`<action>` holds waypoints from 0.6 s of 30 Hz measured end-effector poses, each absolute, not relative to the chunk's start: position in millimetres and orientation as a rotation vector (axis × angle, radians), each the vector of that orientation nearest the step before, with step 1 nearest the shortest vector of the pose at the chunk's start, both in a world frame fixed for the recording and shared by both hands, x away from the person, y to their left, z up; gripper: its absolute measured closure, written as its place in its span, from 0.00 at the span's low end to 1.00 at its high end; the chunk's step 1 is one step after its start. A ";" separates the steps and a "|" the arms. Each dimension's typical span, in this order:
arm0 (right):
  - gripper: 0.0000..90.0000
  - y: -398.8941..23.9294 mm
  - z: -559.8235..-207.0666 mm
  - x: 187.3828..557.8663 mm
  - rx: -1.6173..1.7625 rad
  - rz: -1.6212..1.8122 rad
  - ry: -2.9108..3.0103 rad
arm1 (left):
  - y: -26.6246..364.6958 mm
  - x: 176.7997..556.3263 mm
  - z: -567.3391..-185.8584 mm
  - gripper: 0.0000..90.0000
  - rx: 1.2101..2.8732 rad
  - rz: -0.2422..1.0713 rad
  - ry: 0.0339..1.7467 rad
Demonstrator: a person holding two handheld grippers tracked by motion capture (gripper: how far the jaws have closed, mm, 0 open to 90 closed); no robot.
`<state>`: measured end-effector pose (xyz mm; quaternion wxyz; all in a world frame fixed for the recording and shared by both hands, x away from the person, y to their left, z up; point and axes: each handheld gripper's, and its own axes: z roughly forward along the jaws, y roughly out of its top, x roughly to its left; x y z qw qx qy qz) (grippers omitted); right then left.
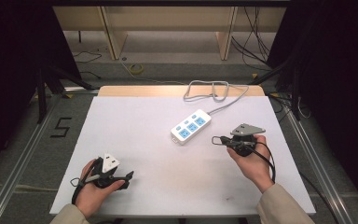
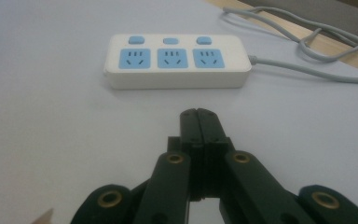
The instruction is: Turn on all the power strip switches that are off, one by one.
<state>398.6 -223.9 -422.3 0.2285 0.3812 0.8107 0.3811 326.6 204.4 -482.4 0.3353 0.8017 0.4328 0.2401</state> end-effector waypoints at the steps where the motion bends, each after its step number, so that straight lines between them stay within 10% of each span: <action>1: 1.00 -223.0 -422.0 400.8 1.049 1.048 2.235 | 204.4 326.7 -482.4 0.22 2.089 0.626 1.128; 18: 1.00 -207.1 -422.0 427.5 1.057 1.019 2.257 | 204.7 326.7 -482.5 0.22 2.091 0.632 1.128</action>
